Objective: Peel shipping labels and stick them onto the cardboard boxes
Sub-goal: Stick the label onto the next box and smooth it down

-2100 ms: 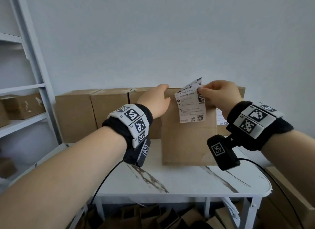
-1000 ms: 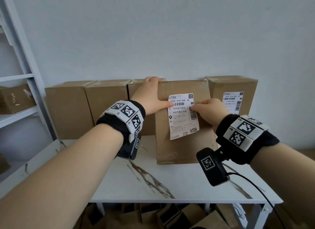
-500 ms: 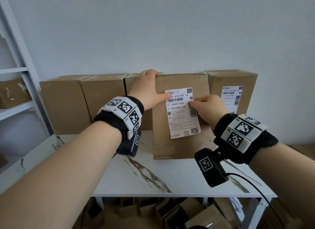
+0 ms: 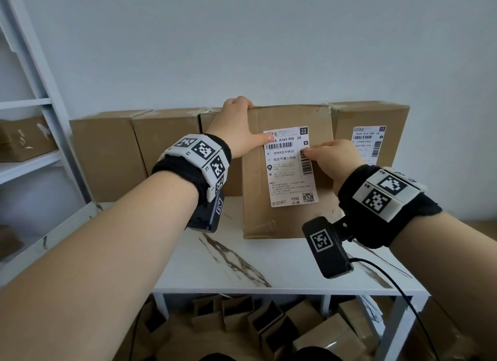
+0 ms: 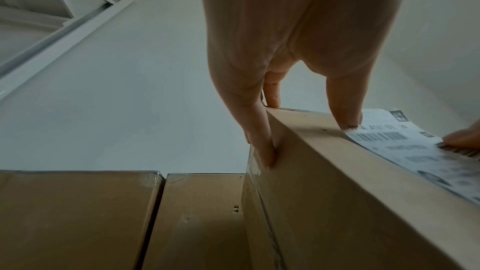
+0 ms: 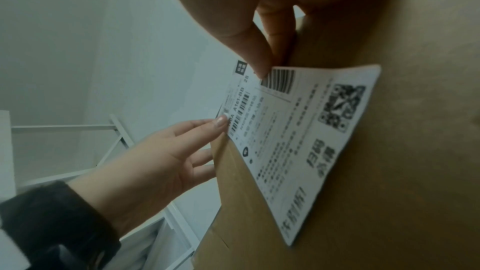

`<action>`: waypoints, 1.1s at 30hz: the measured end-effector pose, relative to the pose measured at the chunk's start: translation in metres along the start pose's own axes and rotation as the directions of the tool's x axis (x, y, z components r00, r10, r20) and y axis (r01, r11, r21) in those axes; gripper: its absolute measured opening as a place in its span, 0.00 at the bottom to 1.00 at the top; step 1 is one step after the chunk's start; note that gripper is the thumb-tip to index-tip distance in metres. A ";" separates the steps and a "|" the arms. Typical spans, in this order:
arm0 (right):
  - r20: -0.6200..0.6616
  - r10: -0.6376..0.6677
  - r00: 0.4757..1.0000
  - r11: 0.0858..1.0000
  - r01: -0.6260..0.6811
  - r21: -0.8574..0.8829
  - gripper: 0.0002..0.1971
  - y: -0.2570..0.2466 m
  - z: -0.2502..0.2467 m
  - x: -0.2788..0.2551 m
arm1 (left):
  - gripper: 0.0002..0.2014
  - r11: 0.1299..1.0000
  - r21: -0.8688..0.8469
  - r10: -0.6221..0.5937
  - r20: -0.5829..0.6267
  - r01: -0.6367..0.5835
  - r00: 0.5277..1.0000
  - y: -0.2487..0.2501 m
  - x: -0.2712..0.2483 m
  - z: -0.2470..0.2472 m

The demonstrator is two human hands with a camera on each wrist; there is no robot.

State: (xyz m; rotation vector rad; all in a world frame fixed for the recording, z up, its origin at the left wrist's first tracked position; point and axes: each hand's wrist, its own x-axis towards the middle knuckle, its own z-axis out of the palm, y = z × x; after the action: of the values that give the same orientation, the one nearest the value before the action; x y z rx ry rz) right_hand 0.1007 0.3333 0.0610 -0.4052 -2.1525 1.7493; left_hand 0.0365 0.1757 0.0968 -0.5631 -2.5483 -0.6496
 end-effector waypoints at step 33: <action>-0.016 0.031 0.999 0.996 -0.029 0.079 0.20 0.005 0.003 0.008 | 0.41 1.000 -0.010 -0.030 0.026 0.030 0.999 0.001 -0.001 -0.002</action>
State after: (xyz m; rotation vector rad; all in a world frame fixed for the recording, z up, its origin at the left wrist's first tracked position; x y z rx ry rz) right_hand 0.0926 0.3347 0.0566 -0.4327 -2.0686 1.8329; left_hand 0.0383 0.1752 0.0980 -0.5415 -2.5833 -0.6707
